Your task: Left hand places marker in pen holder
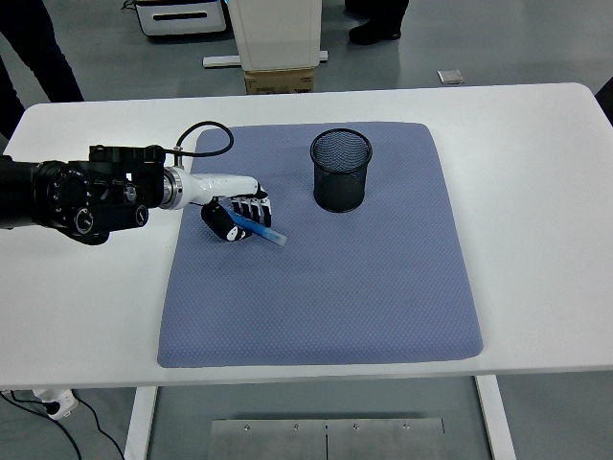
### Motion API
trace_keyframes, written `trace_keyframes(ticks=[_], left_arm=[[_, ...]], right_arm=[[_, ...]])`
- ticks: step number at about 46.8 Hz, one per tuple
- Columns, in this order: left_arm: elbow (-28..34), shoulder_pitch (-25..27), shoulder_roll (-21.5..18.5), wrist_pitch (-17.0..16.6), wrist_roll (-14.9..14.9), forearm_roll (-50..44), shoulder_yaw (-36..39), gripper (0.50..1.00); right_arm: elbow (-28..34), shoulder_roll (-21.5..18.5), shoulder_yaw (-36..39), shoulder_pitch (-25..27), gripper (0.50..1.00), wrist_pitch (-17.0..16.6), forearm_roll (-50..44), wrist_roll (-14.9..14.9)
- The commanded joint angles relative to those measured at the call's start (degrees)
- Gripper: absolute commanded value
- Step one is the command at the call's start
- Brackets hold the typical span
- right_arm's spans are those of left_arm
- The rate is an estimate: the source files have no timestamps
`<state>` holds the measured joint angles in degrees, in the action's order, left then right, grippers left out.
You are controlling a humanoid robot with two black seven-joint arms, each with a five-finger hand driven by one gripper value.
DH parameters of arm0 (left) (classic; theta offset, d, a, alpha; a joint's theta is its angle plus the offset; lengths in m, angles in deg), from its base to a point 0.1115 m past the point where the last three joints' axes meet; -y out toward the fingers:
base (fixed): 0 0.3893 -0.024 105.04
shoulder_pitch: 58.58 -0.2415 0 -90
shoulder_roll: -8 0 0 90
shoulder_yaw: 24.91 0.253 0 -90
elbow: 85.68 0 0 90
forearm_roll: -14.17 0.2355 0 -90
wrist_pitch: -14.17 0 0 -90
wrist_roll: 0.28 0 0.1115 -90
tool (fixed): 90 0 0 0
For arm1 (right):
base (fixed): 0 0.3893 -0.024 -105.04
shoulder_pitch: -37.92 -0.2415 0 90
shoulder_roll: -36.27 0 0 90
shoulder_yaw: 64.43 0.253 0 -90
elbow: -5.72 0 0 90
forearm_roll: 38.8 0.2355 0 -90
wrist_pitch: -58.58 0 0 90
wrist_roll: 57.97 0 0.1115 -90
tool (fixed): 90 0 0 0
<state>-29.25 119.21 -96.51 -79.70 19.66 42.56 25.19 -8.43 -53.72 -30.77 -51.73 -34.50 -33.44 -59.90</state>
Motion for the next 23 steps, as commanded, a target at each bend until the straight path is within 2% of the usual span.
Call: trace_keyframes(ticks=[1,11,16,17,23], left_arm=[[0.0,-0.1,0.0,0.0,0.0,0.0,0.0,0.575],[0.0,-0.1,0.0,0.0,0.0,0.1,0.0,0.569],[-0.2,-0.1,0.0,0.0,0.0,0.2,0.0,0.534],[-0.2,-0.1,0.0,0.0,0.0,0.3,0.0,0.514],[-0.2,0.0,0.0,0.0,0.0,0.3,0.0,0.502]], right_arm=[[0.0,0.0,0.0,0.0,1.0,0.0,0.0,0.0],[0.0,0.0,0.0,0.0,1.0,0.0,0.0,0.0],[0.0,0.0,0.0,0.0,1.0,0.0,0.0,0.0],[0.0,0.0,0.0,0.0,1.0,0.0,0.0,0.0],[0.0,0.0,0.0,0.0,1.0,0.0,0.0,0.0]])
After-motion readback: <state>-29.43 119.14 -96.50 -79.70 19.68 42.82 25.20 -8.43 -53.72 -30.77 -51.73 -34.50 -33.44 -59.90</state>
